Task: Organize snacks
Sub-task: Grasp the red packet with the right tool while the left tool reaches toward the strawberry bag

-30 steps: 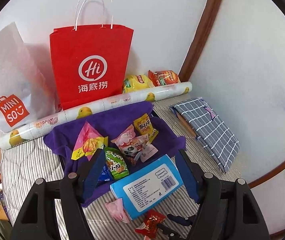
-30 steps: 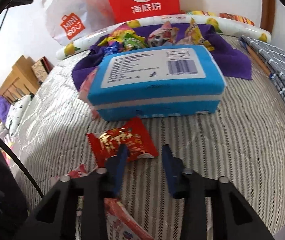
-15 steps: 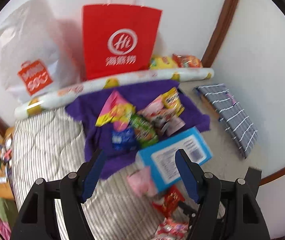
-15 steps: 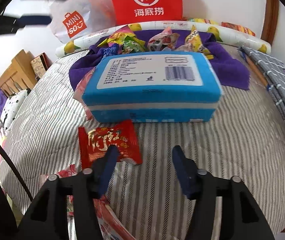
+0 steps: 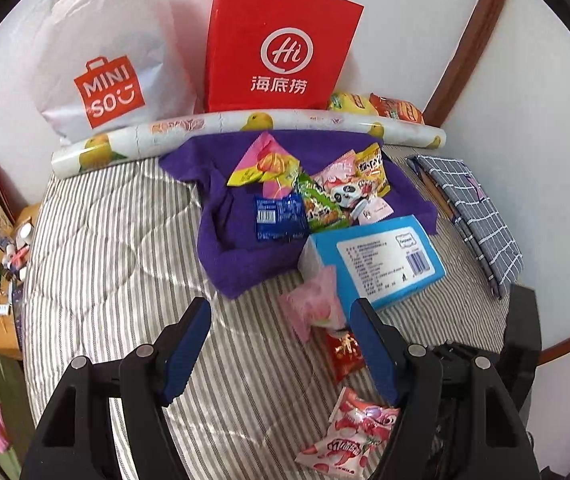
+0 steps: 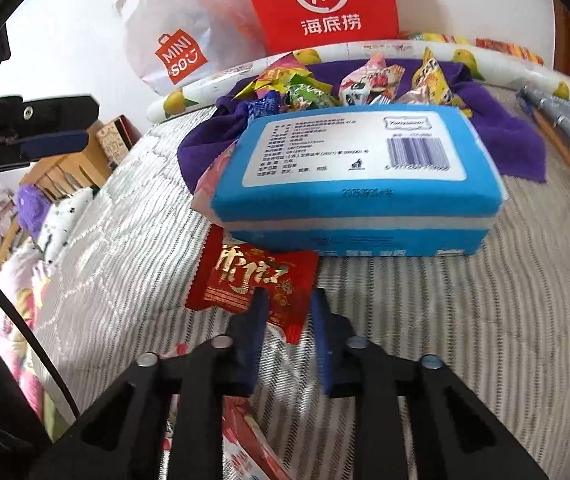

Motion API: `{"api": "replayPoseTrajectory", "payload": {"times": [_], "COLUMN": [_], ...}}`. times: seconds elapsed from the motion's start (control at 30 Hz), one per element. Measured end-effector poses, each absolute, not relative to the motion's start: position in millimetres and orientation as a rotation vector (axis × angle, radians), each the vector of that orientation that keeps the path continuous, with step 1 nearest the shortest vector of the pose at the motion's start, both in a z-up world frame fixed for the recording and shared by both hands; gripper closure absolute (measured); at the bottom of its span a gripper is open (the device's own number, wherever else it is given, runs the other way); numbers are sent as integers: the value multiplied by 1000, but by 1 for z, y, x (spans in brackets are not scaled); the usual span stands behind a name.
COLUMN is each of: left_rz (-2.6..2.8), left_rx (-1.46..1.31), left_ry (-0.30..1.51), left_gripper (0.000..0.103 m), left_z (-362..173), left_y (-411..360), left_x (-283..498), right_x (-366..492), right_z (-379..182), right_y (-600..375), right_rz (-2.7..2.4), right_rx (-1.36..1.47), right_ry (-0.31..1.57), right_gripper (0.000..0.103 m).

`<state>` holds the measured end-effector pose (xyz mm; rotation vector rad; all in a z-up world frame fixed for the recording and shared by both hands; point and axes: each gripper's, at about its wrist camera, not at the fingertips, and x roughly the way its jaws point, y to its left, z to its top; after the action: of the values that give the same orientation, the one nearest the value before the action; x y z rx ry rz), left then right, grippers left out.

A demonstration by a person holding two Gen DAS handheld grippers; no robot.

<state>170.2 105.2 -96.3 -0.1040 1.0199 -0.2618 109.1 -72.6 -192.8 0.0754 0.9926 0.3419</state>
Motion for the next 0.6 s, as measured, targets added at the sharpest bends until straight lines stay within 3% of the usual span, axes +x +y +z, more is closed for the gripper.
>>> {"api": "replayPoseTrajectory", "payload": {"times": [0.2,0.4,0.47,0.6], "left_rz": [-270,-258,-246,-228], "left_rx": [-131,-184,-205,-236], "left_ry": [1038,1062,1066,1066], "left_gripper": [33,33,33,33], "left_z": [-110,-127,-132,-137], "left_y": [112,128,136,153], "left_x": [166,167,167,165], "right_x": [109,110,112,126], "right_z": [-197,-187,-185,-193], "right_y": [-86,-81,-70,-48], "right_rz": [276,339,339,308], "right_rx": [59,156,134,98], "right_ry": [1045,1029,1023,1064], "right_gripper": [84,48,43,42]}}
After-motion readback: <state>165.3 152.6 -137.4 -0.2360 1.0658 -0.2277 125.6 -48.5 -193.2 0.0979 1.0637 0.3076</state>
